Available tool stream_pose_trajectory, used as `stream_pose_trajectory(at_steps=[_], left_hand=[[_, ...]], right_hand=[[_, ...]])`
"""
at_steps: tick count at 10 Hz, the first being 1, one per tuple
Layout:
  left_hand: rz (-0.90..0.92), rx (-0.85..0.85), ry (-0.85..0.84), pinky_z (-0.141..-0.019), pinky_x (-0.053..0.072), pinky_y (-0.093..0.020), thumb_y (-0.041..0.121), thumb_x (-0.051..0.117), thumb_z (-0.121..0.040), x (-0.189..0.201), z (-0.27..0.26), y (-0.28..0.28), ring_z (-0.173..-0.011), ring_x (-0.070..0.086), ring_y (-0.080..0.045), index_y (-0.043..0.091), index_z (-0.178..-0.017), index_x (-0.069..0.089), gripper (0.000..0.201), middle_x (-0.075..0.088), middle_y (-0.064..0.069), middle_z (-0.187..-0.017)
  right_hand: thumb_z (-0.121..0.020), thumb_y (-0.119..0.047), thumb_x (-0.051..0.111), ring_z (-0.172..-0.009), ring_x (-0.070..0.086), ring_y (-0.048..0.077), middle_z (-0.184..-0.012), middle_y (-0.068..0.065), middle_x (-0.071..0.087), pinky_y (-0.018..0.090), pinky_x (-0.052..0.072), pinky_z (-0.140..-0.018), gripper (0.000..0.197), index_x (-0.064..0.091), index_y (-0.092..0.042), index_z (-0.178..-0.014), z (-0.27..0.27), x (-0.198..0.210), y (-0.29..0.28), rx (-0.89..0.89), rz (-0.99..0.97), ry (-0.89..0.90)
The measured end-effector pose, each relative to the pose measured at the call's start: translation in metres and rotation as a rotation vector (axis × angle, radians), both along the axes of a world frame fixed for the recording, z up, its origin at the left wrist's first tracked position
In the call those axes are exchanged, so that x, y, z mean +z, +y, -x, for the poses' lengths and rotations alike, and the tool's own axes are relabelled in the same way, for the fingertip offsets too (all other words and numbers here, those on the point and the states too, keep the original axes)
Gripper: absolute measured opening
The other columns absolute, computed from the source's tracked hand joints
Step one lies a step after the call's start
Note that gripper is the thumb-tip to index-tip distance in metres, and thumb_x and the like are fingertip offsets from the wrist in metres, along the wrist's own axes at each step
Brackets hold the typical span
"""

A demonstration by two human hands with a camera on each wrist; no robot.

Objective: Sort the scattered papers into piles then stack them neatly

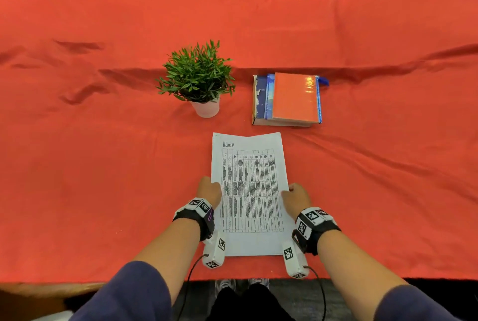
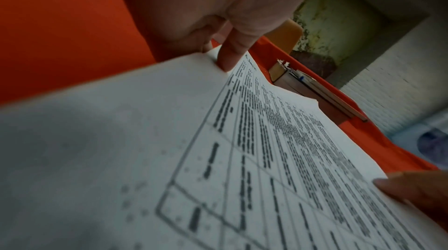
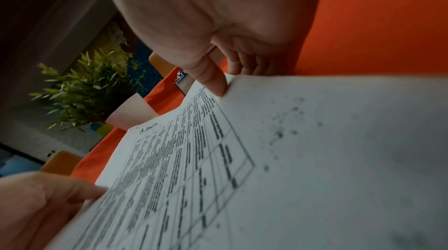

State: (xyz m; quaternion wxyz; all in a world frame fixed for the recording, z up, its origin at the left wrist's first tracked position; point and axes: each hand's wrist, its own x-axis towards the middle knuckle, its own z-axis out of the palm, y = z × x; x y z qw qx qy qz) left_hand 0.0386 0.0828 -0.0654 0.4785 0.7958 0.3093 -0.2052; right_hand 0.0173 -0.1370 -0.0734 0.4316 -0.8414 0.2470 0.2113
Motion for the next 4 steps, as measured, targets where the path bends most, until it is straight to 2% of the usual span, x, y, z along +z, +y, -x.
stream_pose_trajectory(at_steps=[2,3,4], left_hand=[[-0.148,-0.033,-0.041,-0.069,0.036,-0.032,0.004,0.039,-0.094,-0.003,0.003,-0.006,-0.079,0.043,-0.023,0.001,-0.098,0.038,0.005,0.046,-0.013,-0.089],[-0.244,-0.056,-0.059,-0.078,0.044,-0.038,0.007,0.045,-0.091,0.001,0.002,-0.006,-0.093,0.053,-0.032,-0.004,-0.111,0.046,0.023,0.051,-0.022,-0.112],[-0.305,-0.086,-0.056,-0.096,0.044,-0.04,0.015,0.05,-0.09,0.002,0.006,0.01,-0.112,0.05,-0.033,-0.001,-0.125,0.046,0.039,0.046,-0.017,-0.126]], right_hand=[[-0.086,-0.004,0.052,-0.093,0.058,0.029,-0.109,0.015,0.058,0.036,0.048,-0.077,0.019,0.053,-0.004,-0.105,0.003,-0.01,0.005,-0.051,0.108,-0.106],[-0.086,-0.006,0.053,-0.1,0.055,0.031,-0.113,0.015,0.055,0.04,0.048,-0.087,0.023,0.053,-0.003,-0.108,0.004,-0.013,0.007,-0.02,0.176,-0.109],[-0.088,-0.014,0.056,-0.108,0.053,0.032,-0.118,0.015,0.054,0.035,0.044,-0.09,0.034,0.051,-0.002,-0.119,-0.003,0.002,-0.001,-0.019,0.188,-0.075]])
